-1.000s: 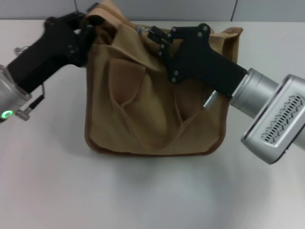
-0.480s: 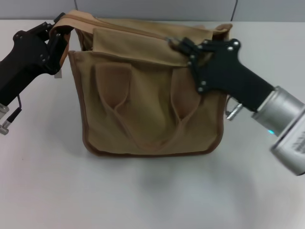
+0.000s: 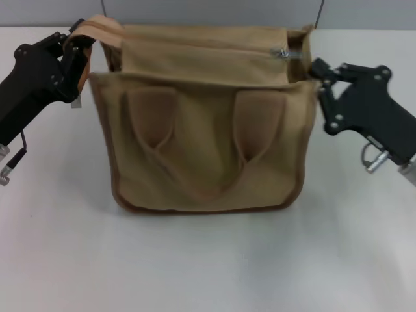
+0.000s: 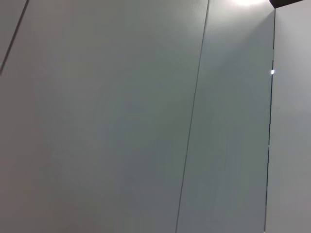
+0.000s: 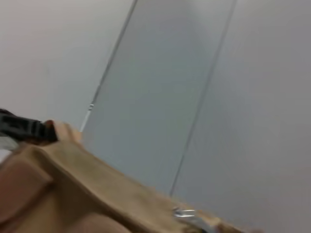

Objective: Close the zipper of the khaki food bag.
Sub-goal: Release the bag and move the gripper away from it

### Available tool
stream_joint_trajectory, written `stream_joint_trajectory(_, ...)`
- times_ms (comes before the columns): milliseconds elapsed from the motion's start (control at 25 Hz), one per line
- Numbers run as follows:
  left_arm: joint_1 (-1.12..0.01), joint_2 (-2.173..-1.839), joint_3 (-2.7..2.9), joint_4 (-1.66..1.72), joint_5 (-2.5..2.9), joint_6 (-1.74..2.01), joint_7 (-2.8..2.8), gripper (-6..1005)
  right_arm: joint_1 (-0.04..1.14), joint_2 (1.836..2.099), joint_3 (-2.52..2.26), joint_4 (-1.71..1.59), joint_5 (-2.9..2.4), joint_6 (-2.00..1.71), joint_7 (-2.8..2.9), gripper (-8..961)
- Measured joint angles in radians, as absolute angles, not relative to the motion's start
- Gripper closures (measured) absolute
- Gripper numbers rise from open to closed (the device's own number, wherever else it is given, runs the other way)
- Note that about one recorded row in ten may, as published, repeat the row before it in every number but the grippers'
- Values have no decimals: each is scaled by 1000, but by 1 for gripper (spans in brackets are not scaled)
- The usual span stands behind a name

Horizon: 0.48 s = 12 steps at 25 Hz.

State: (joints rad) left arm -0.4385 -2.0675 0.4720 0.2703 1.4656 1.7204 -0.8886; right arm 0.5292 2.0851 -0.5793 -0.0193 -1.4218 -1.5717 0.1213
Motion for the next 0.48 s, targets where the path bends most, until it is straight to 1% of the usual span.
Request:
stream_joint_trajectory(200, -435, -2068, 477, 270, 1469, 1726, -891, 895, 483, 2086, -529, -17, -1421, -1571, 179, 955)
stream_joint_trajectory(480, -425, -2068, 474, 273, 1467, 1797, -924, 891, 466, 2088, -532, -4, -1427, -1571, 224, 940)
